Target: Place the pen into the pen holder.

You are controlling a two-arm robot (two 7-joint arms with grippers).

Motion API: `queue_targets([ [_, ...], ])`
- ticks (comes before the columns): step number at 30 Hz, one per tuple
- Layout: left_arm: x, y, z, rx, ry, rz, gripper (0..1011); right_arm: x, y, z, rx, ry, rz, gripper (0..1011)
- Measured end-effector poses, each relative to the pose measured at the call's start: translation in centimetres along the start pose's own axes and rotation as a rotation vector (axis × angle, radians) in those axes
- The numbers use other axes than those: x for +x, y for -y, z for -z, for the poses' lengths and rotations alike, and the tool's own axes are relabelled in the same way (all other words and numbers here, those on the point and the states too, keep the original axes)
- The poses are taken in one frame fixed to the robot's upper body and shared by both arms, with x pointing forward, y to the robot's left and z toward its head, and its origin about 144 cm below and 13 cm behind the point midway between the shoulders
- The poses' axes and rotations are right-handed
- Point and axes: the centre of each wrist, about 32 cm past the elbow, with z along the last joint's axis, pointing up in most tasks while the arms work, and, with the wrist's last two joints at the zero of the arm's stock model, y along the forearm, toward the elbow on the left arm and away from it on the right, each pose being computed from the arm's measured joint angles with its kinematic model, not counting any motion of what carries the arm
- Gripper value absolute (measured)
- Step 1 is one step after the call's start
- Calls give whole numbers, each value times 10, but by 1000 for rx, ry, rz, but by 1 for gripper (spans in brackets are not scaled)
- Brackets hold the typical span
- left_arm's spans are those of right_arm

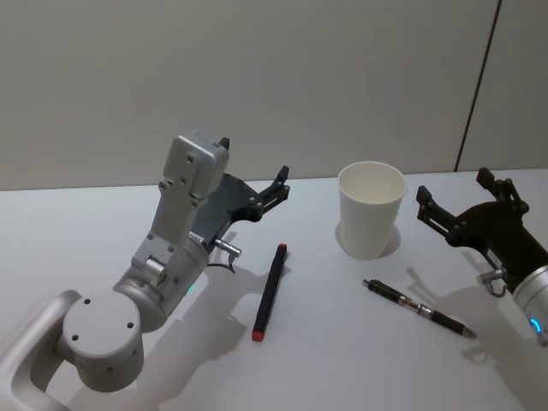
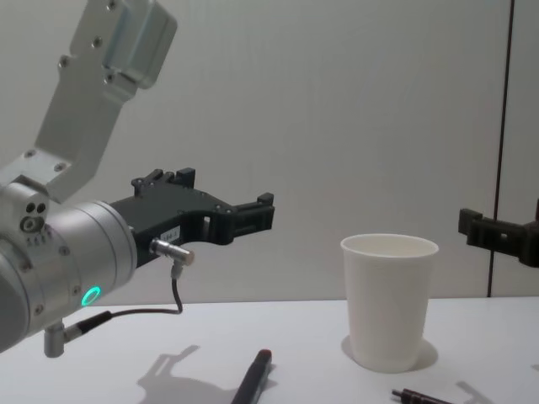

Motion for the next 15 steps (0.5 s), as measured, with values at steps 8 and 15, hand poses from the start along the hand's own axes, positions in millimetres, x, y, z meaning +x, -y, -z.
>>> queue_targets([
  [8, 0, 0, 0, 0, 0, 0, 1001, 0, 0, 0, 0, 0, 0, 1001],
  [15, 0, 0, 0, 0, 0, 0, 1001, 0, 0, 0, 0, 0, 0, 1001],
])
